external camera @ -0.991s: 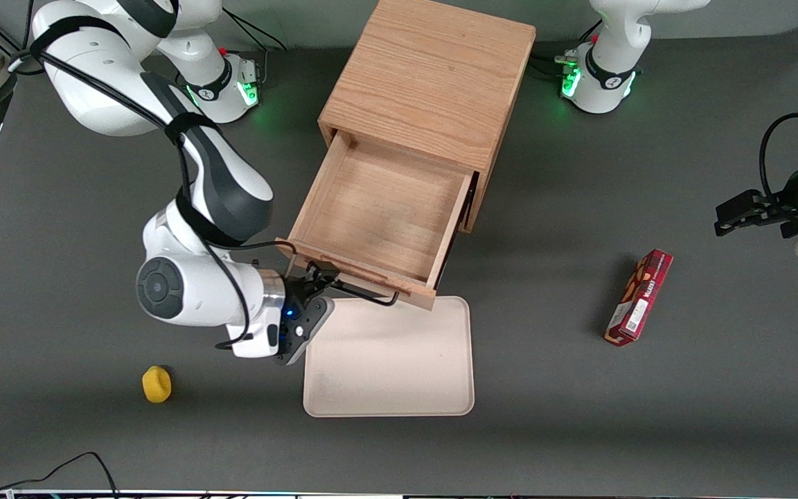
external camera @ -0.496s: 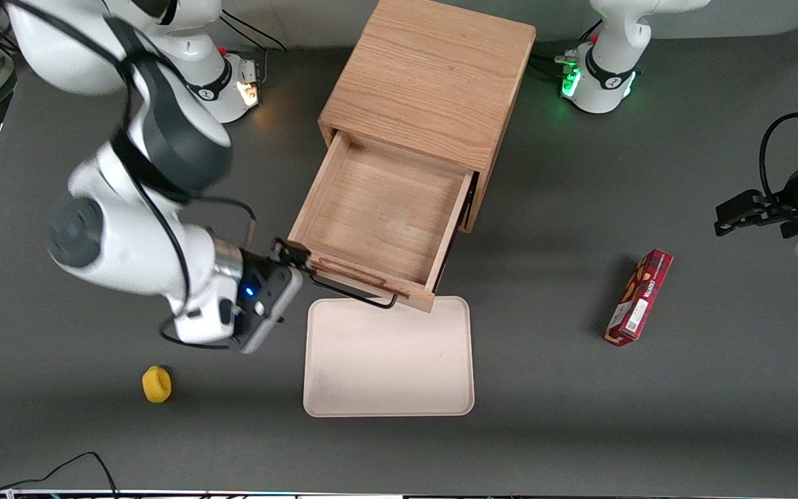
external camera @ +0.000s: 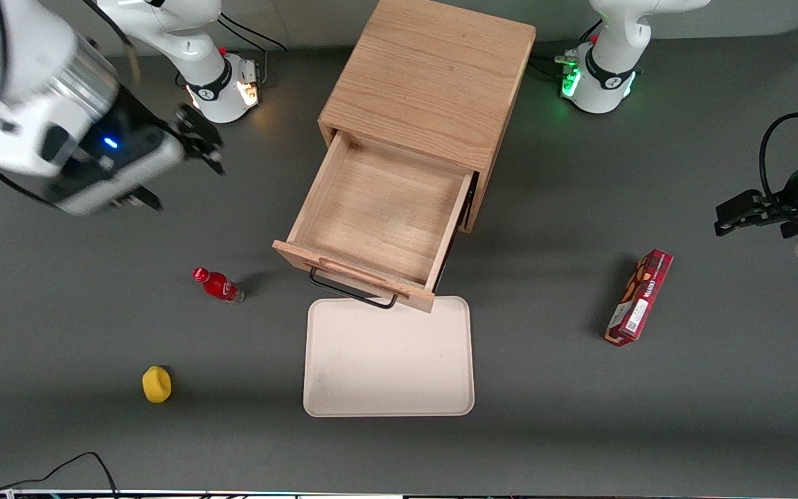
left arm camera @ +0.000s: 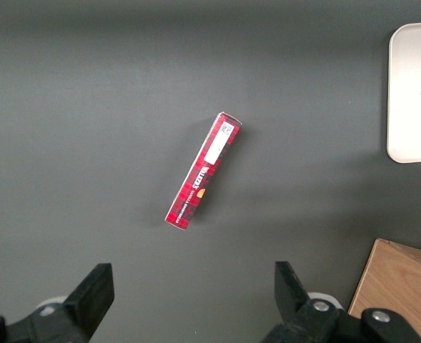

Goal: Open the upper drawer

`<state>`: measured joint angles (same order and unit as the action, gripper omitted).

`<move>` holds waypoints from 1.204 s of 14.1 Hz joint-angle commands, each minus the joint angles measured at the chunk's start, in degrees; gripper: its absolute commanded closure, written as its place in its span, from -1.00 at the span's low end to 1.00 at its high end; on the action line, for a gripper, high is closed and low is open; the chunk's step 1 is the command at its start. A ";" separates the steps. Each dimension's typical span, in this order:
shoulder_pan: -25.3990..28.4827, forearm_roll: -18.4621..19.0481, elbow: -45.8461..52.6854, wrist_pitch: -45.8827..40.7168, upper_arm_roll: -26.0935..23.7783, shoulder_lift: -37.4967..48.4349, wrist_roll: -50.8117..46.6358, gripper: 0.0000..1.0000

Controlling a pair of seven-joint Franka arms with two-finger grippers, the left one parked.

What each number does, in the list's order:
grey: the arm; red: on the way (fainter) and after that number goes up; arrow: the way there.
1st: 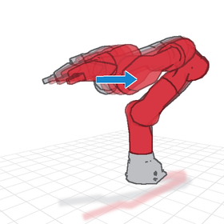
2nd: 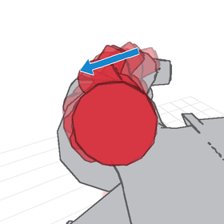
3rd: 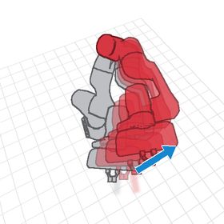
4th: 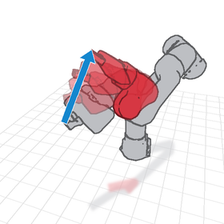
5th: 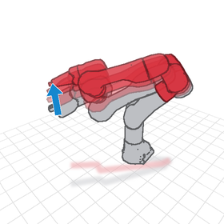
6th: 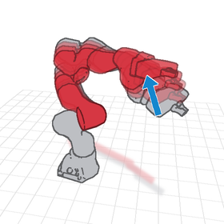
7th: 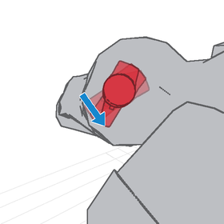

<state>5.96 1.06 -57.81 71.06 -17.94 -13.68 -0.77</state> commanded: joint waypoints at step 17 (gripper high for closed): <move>0.20 -0.02 -51.97 19.21 26.02 31.18 -2.66 -1.00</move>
<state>5.26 0.54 -110.31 89.71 7.93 17.73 -2.09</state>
